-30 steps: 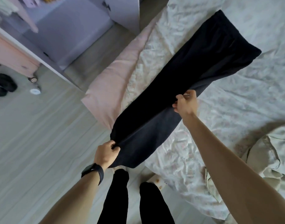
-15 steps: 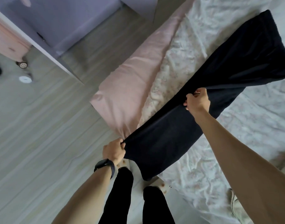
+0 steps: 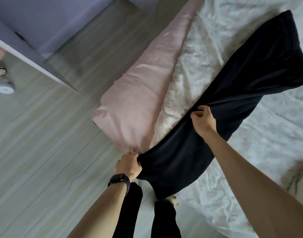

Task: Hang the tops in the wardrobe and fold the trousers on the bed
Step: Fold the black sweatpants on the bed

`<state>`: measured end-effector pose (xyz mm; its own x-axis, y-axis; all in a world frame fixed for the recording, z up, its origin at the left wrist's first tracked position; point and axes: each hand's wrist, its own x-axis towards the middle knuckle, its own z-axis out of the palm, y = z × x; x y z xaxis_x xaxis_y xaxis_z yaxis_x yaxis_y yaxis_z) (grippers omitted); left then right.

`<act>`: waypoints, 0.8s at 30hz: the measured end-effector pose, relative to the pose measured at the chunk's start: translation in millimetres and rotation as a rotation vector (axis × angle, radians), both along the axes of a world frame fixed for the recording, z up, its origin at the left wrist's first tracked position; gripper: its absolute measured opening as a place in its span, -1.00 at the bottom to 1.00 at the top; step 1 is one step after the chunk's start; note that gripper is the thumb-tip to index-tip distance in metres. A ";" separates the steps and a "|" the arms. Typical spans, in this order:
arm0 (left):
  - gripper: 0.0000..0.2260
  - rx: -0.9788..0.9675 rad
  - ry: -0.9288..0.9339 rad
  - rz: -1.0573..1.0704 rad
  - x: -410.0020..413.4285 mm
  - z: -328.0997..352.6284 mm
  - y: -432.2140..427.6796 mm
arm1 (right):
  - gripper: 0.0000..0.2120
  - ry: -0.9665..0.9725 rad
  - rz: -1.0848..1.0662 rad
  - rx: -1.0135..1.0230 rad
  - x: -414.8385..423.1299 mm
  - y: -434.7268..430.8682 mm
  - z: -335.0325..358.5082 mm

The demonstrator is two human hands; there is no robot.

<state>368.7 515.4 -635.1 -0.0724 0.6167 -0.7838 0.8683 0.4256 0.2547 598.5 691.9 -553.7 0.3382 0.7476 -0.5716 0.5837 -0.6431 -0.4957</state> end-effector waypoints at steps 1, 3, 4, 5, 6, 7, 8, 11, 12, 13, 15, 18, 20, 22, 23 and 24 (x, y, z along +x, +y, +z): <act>-0.76 0.024 -0.005 -0.006 1.0 4.9 3.1 | -0.58 0.013 0.010 -0.011 -2.6 -5.7 -0.1; -0.76 0.095 -0.035 0.012 -0.6 21.3 15.6 | -0.51 0.061 -0.005 0.002 -6.3 -15.1 3.5; -0.75 0.125 -0.049 0.022 -1.0 29.6 21.5 | -0.50 0.083 -0.017 0.009 -7.8 -22.1 6.2; -0.73 0.161 -0.066 0.013 -1.7 39.6 31.1 | -0.50 0.102 -0.034 0.020 -9.1 -28.5 11.7; -0.72 0.193 -0.089 0.004 -1.6 49.7 42.2 | -0.50 0.123 -0.046 0.022 -10.0 -35.6 17.1; -0.71 0.215 -0.113 0.013 -0.1 57.4 48.9 | -0.51 0.145 -0.048 0.019 -11.0 -45.5 16.6; -0.72 0.256 -0.146 -0.008 4.6 71.3 65.7 | -0.52 0.172 -0.081 0.035 -7.7 -51.6 24.6; -0.70 0.358 -0.241 -0.026 27.0 112.9 109.1 | -0.58 0.215 -0.170 0.066 3.0 -67.1 41.9; -0.71 0.391 -0.270 -0.033 36.2 125.3 124.6 | -0.60 0.218 -0.203 0.084 10.0 -67.8 47.6; -0.72 0.420 -0.291 -0.052 46.1 137.5 140.7 | -0.63 0.217 -0.236 0.110 16.1 -68.8 55.9; -0.72 0.461 -0.313 -0.125 71.4 157.6 168.4 | -0.68 0.210 -0.283 0.156 33.8 -67.8 71.0; -0.71 0.509 -0.304 -0.232 104.2 172.4 196.9 | -0.74 0.215 -0.351 0.223 60.9 -61.0 85.0; -0.71 0.532 -0.289 -0.301 128.0 172.0 213.4 | -0.75 0.217 -0.408 0.251 85.6 -50.7 87.1; -0.74 0.568 -0.276 -0.360 153.6 170.6 230.3 | -0.78 0.221 -0.462 0.259 115.8 -37.3 87.0; -0.75 0.595 -0.273 -0.394 174.0 166.0 241.2 | -0.80 0.223 -0.489 0.261 139.0 -26.8 86.6; -0.76 0.611 -0.261 -0.421 191.9 163.3 252.6 | -0.79 0.226 -0.519 0.262 160.2 -15.0 83.5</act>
<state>560.6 768.0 -471.8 0.4031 0.8784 -0.2565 0.8052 -0.2073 0.5555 758.7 676.9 -470.2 0.5869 0.6436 -0.4913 0.0901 -0.6549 -0.7503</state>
